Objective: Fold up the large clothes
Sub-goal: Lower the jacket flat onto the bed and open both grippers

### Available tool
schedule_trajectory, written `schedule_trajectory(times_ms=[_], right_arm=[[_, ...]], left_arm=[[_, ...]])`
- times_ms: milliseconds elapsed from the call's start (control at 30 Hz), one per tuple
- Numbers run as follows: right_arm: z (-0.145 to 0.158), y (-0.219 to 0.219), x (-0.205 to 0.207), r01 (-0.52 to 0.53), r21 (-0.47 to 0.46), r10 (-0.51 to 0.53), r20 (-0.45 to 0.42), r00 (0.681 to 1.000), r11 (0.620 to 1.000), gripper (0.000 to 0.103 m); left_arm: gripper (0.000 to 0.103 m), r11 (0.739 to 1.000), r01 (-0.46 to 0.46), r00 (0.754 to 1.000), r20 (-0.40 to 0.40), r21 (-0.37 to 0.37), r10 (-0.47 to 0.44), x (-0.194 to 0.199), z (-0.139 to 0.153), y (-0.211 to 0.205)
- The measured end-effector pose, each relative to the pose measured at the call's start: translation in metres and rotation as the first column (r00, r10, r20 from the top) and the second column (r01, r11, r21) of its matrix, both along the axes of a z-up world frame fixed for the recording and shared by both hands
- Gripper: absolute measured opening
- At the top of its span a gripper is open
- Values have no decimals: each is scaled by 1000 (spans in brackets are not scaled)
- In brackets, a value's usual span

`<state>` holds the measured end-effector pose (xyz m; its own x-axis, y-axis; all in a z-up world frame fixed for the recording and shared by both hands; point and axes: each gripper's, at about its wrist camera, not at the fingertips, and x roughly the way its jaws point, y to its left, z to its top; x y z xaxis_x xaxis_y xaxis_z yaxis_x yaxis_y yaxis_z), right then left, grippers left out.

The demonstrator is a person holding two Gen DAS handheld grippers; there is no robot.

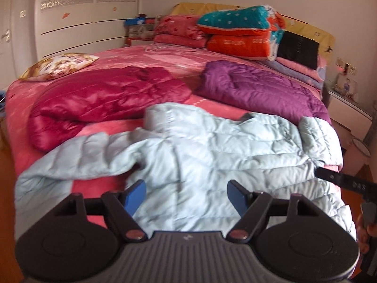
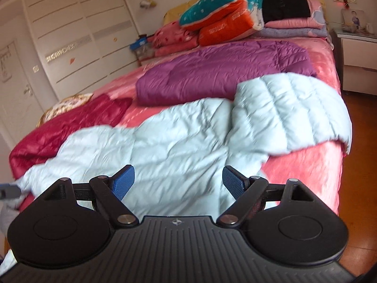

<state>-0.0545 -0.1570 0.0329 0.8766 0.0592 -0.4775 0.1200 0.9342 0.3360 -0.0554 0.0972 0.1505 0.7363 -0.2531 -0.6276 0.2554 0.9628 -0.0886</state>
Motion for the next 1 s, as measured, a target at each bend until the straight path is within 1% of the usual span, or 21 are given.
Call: schedule_trajectory(times_ms=[100, 133, 233, 300, 367, 467, 533, 600, 700, 833, 933, 967, 1000], right_arm=[[-1, 11, -12, 0, -12, -1, -29, 1000, 1000, 102], [-2, 16, -25, 3, -11, -3, -36, 999, 1000, 102], [-1, 24, -40, 11, -21, -12, -62, 998, 1000, 102], [2, 32, -59, 12, -62, -17, -69, 997, 998, 102], [6, 39, -75, 10, -94, -17, -70, 997, 996, 102], [14, 43, -86, 20, -124, -29, -67, 997, 992, 102], [20, 47, -99, 29, -123, -38, -67, 997, 992, 102], [27, 48, -116, 40, -107, -48, -66, 997, 993, 102], [29, 45, -128, 71, -59, -75, -66, 995, 996, 102], [28, 40, -138, 109, -29, -111, -71, 991, 994, 102], [23, 31, -139, 136, -2, -136, -88, 987, 991, 102], [19, 29, -137, 143, 10, -142, -96, 985, 990, 102], [17, 26, -136, 152, 20, -150, -104, 983, 988, 102]], left_arm=[[76, 999, -48, 999, -12, -20, 47, -6, -3, 30], [76, 997, -66, 998, -17, -31, 65, -8, -3, 40], [76, 988, -127, 991, -39, -82, 125, -12, -6, 72], [76, 976, -173, 984, -60, -132, 167, -12, -7, 95], [79, 955, -219, 975, -81, -202, 207, -12, -8, 118], [86, 904, -294, 955, -132, -310, 265, -7, -11, 150], [88, 872, -326, 945, -150, -366, 290, -2, -14, 167], [90, 844, -354, 935, -166, -402, 313, 4, -16, 181], [91, 795, -388, 922, -188, -467, 340, 14, -21, 199], [91, 709, -448, 894, -259, -545, 366, 32, -38, 217], [90, 655, -484, 875, -306, -580, 375, 49, -51, 225], [89, 631, -496, 868, -324, -597, 375, 53, -55, 227], [89, 601, -505, 863, -342, -619, 372, 58, -59, 229]])
